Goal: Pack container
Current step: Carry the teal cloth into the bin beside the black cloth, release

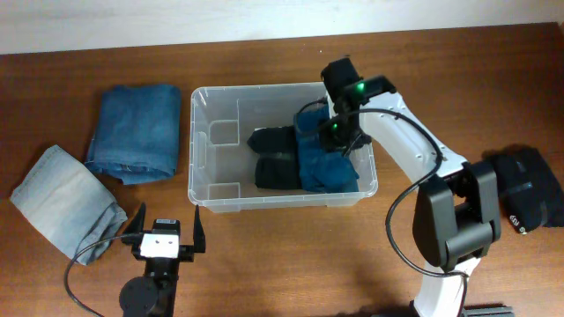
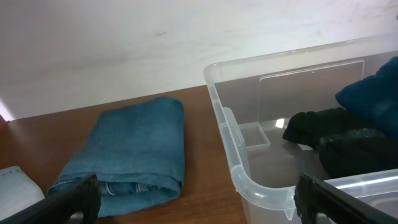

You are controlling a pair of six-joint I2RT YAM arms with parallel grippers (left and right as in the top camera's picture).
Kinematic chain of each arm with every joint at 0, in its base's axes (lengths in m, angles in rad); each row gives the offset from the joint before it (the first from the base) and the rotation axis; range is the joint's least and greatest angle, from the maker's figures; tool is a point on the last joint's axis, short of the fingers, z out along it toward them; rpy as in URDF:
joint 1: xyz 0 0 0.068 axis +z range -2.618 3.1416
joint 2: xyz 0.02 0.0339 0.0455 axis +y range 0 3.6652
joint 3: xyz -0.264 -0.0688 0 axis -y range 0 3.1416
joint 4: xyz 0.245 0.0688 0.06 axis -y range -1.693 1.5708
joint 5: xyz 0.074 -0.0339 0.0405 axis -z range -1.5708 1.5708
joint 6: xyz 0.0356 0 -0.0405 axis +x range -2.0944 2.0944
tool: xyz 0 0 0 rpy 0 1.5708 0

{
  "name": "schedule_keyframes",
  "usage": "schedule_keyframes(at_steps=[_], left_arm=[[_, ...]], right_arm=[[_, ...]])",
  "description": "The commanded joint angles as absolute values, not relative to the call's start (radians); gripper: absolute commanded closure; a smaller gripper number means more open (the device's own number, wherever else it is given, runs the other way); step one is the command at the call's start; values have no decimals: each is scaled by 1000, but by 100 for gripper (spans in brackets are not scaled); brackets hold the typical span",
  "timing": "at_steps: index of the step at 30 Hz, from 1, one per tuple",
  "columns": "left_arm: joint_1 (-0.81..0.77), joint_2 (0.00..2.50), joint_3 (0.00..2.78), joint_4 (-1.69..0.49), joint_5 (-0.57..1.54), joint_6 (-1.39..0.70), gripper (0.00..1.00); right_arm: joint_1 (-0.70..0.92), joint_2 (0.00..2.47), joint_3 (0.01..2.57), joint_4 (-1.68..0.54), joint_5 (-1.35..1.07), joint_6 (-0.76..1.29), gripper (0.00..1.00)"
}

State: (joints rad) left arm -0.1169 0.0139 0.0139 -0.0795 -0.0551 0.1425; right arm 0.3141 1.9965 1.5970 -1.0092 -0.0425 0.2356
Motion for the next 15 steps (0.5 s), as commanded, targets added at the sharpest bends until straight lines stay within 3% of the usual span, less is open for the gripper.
schedule_keyframes(at_steps=[1, 7, 15], left_arm=[[-117, 6, 9, -80, -47, 159, 1], [-117, 6, 9, -80, -47, 159, 1], [-117, 6, 9, -80, -47, 159, 1]], right_arm=[[328, 1994, 1537, -974, -37, 236, 67], [327, 1979, 1634, -1041, -56, 236, 66], [306, 1955, 2038, -1319, -55, 221, 57]])
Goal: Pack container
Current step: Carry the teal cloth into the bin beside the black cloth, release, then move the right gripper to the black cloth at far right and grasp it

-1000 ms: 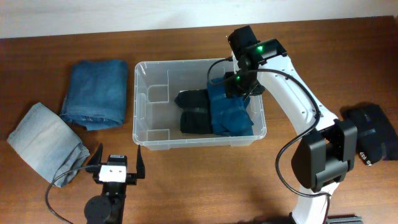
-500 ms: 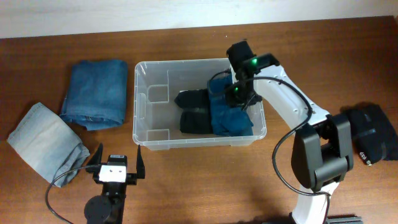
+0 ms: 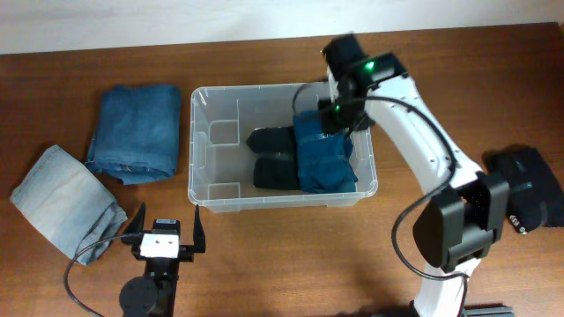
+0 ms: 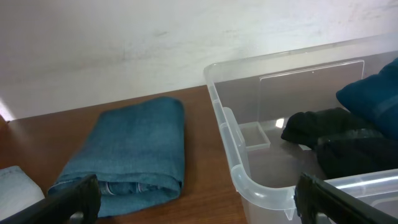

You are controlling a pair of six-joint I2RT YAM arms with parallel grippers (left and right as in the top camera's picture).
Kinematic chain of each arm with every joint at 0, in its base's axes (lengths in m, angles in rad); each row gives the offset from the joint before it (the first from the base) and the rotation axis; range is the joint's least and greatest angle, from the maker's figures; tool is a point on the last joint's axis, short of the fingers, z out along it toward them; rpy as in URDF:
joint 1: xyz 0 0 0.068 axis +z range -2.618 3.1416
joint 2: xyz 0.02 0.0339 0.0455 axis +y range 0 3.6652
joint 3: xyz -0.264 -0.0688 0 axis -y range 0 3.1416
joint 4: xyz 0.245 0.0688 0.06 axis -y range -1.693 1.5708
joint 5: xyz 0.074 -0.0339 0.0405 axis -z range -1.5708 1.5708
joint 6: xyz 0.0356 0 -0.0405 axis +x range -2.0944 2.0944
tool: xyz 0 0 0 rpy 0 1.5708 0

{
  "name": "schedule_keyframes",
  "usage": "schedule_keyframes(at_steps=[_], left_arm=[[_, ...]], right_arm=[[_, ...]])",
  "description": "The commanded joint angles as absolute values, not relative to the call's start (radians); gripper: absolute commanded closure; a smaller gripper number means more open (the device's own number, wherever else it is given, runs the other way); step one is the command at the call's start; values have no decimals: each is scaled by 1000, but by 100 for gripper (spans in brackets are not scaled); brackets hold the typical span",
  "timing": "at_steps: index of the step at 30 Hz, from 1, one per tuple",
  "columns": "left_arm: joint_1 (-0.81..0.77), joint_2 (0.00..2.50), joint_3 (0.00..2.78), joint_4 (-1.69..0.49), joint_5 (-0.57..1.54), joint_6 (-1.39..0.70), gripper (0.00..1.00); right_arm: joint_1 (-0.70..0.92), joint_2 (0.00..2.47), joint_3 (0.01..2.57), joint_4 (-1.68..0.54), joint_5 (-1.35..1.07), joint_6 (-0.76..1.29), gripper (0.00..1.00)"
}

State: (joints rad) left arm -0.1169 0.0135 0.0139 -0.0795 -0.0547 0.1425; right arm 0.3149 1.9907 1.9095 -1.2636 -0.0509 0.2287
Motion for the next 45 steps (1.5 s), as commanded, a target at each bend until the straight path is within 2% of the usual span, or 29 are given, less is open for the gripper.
schedule_keyframes(at_steps=[1, 6, 9, 18, 23, 31, 37, 45], left_arm=[[-117, 6, 9, -80, -47, 159, 1], [-117, 6, 9, -80, -47, 159, 1], [-117, 6, 9, -80, -47, 159, 1], [-117, 6, 9, -80, -47, 159, 1], [-117, 6, 9, -80, -47, 159, 1], [-117, 6, 9, -80, -47, 159, 1], [-117, 6, 9, -81, -47, 159, 0], [-117, 6, 9, -80, -47, 159, 1]], right_arm=[[289, 1955, 2087, -1357, -55, 221, 57], [111, 1954, 2216, -1503, -55, 221, 56], [-109, 1955, 2218, -1575, -55, 221, 56], [-557, 1955, 2211, -1613, -55, 278, 52], [-737, 1963, 2208, -1613, -55, 278, 52], [-926, 1983, 2172, -1609, -56, 278, 52], [-984, 1983, 2041, -1542, -70, 296, 51], [-989, 1983, 1769, -1363, -71, 297, 21]])
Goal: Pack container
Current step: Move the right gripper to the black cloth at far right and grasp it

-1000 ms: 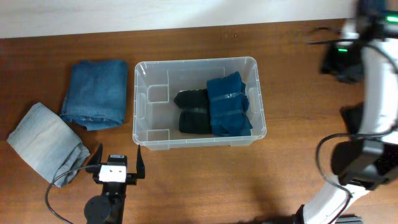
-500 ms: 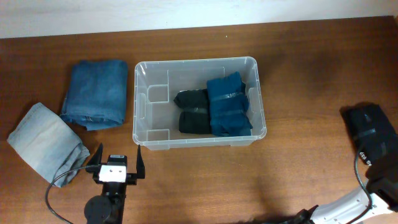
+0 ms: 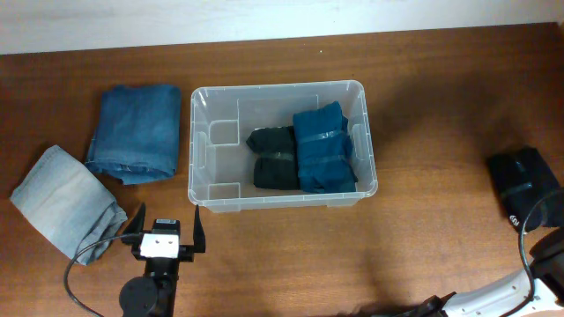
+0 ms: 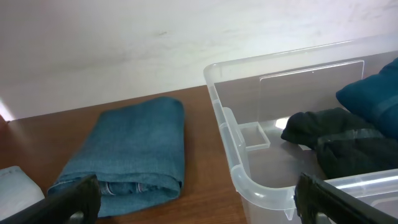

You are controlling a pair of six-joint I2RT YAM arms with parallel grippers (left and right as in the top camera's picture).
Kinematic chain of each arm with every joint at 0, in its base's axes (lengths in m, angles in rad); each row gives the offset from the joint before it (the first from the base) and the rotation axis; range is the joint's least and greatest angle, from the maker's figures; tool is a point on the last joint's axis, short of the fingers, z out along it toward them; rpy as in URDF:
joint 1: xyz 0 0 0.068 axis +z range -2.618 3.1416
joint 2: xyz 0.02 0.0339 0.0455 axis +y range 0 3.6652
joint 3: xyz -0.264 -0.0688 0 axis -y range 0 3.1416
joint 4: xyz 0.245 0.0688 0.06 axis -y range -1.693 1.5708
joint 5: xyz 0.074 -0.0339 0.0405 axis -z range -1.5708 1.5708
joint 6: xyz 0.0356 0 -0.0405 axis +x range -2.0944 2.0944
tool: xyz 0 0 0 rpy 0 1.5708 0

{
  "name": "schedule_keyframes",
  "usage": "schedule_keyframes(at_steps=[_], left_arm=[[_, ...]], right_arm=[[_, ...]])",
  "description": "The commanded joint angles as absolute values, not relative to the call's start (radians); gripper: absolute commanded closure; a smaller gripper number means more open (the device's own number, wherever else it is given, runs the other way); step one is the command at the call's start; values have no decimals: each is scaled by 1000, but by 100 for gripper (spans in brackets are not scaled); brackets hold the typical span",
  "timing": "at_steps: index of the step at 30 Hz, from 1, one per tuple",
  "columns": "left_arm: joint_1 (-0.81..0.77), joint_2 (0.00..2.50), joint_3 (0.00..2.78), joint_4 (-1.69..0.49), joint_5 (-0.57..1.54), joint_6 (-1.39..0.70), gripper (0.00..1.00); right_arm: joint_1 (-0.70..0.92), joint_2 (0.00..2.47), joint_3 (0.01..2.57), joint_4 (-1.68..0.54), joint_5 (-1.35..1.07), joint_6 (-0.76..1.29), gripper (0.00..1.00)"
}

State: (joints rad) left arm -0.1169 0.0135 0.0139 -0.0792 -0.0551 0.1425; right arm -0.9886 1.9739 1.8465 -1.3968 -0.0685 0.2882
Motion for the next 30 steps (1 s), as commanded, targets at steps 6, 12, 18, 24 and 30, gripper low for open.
schedule_keyframes(at_steps=[6, 12, 18, 24, 30], left_arm=[[-117, 6, 9, -80, -47, 159, 1], [-117, 6, 9, -80, -47, 159, 1], [-117, 6, 9, -80, -47, 159, 1], [-117, 6, 9, -80, -47, 159, 1], [-117, 6, 9, -81, -47, 159, 1]], right_arm=[[-989, 1983, 1585, -1207, -78, 297, 14], [-990, 1983, 1452, -1082, -78, 343, 11], [-990, 1983, 1363, -980, -109, 357, 11], [-990, 1983, 1337, -932, -133, 361, 11], [-990, 1974, 1342, -947, -229, 303, 11]])
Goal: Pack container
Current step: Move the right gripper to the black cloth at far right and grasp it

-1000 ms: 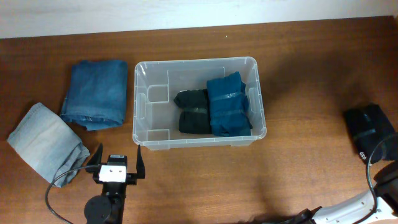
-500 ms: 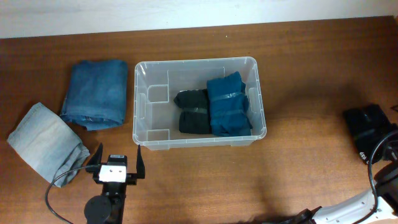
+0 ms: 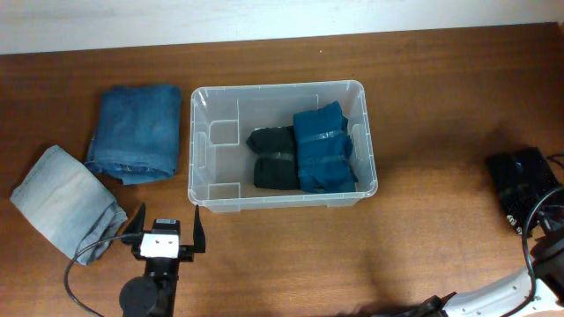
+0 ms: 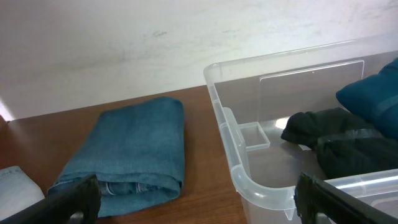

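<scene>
A clear plastic container (image 3: 196, 167) stands mid-table. Inside it, a folded teal garment (image 3: 323, 148) lies on the right, with two dark rolled garments (image 3: 275, 158) beside it. The left wrist view shows the container's near corner (image 4: 249, 180), the dark garments (image 4: 329, 140) and the teal one (image 4: 373, 93). My left gripper (image 3: 165, 231) sits open in front of the container's left end, with nothing between its fingers (image 4: 74, 199). My right gripper is out of view; only its arm's white link (image 3: 502, 295) and cable show at the right edge.
A folded blue denim piece (image 3: 137, 130) lies left of the container, seen again in the wrist view (image 4: 134, 152). A folded pale-blue denim piece (image 3: 63, 204) lies further left and nearer. A black folded garment (image 3: 524, 187) rests at the table's right edge.
Only the right arm's cable at the right edge has shifted slightly, near the black garment. The container, the garments and my left gripper are where they were.
My right gripper was down on the teal garment in the container's right half. Then it stood higher over the container's back right, with the garment lying flat. Later the arm was gone to the right, out of view, the garment left inside. My left gripper never moved.
</scene>
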You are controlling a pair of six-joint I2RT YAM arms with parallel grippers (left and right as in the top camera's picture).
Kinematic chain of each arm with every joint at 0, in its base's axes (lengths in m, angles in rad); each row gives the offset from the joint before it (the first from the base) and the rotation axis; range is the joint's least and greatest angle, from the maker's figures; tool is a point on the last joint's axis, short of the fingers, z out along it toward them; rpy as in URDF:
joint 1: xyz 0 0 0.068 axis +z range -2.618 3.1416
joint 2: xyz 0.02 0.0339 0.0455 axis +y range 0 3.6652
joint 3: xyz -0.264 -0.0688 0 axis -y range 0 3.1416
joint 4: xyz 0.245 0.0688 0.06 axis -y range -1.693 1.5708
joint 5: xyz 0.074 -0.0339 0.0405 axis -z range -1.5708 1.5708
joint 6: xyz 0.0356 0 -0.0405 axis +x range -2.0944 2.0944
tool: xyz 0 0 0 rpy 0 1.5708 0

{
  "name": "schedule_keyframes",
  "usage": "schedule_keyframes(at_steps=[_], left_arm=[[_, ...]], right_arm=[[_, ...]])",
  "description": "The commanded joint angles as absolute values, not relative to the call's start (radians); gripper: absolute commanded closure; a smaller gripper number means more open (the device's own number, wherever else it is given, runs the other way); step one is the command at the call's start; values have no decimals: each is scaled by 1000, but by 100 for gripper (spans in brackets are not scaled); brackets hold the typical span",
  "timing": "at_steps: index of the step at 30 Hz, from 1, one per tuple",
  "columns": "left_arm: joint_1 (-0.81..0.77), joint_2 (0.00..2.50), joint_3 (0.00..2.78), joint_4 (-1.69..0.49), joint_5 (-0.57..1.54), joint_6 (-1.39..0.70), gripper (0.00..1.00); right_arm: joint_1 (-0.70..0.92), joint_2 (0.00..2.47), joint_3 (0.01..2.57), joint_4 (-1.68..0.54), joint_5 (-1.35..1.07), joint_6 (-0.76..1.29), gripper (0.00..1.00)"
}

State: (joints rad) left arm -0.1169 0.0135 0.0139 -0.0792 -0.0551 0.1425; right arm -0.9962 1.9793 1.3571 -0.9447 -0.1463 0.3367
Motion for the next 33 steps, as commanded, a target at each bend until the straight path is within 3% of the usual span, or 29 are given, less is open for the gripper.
schedule_keyframes(at_steps=[1, 7, 13, 33], left_arm=[[-117, 6, 9, -80, -47, 159, 1], [-117, 6, 9, -81, -47, 159, 1], [-117, 6, 9, -80, -47, 159, 1], [-117, 6, 9, -81, -47, 159, 0]], right_arm=[[-990, 1964, 1343, -949, -227, 303, 11], [-991, 1861, 1343, -945, -224, 292, 10], [-1019, 1773, 1343, -933, -169, 331, 4], [-1052, 1954, 1325, -807, -247, 334, 1]])
